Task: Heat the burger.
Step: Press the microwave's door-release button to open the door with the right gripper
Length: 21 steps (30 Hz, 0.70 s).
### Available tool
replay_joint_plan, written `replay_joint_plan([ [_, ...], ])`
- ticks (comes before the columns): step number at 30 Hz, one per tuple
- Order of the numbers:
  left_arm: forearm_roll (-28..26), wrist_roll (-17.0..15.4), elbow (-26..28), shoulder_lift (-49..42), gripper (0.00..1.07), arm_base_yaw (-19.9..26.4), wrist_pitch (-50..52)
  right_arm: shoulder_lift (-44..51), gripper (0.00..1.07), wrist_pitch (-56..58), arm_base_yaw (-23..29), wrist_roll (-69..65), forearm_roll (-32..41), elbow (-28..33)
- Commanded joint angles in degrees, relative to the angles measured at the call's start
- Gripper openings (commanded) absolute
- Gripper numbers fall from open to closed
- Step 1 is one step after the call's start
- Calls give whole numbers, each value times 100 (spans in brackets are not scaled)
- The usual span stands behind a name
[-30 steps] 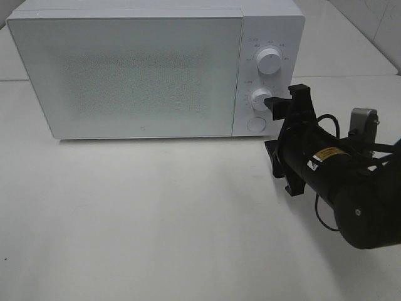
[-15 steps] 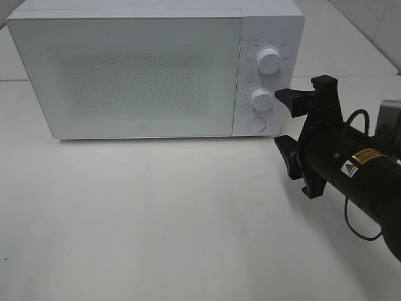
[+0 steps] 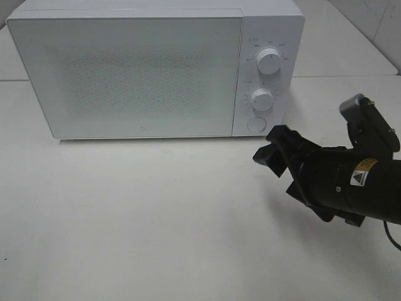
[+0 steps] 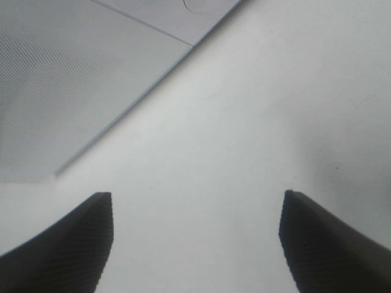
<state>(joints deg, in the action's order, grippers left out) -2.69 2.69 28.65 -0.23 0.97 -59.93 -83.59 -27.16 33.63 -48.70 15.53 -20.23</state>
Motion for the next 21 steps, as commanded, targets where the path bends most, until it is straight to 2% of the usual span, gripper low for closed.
replay_joint_plan([
  [1,-34,-6,-17,-149,98,0,52,126,74,842,-6,1358,246,-229],
  [3,-34,-6,-17,-149,98,0,52,138,74,1639,-6,2595,510,-498],
  [4,-34,-6,-17,-149,98,0,52,138,74,1639,-6,2595,510,-498],
  [5,-34,-6,-17,-149,98,0,52,138,74,2005,-6,3380,550,-688],
  [7,-34,-6,-17,-149,98,0,52,138,74,2206,-6,3770,556,-779],
  [8,-34,-6,-17,-149,98,0,52,138,74,2573,-23,4481,561,-940],
  [10,-34,-6,-17,-149,98,0,52,138,74,2716,-23,4773,561,-1008],
  [12,-34,-6,-17,-149,98,0,52,138,74,3564,-23,5781,561,-1364],
  [17,-34,-6,-17,-149,98,0,52,143,74,4332,-23,6234,533,-1753],
  [21,-34,-6,-17,-149,98,0,52,212,74,5311,-23,6125,178,-2269],
])
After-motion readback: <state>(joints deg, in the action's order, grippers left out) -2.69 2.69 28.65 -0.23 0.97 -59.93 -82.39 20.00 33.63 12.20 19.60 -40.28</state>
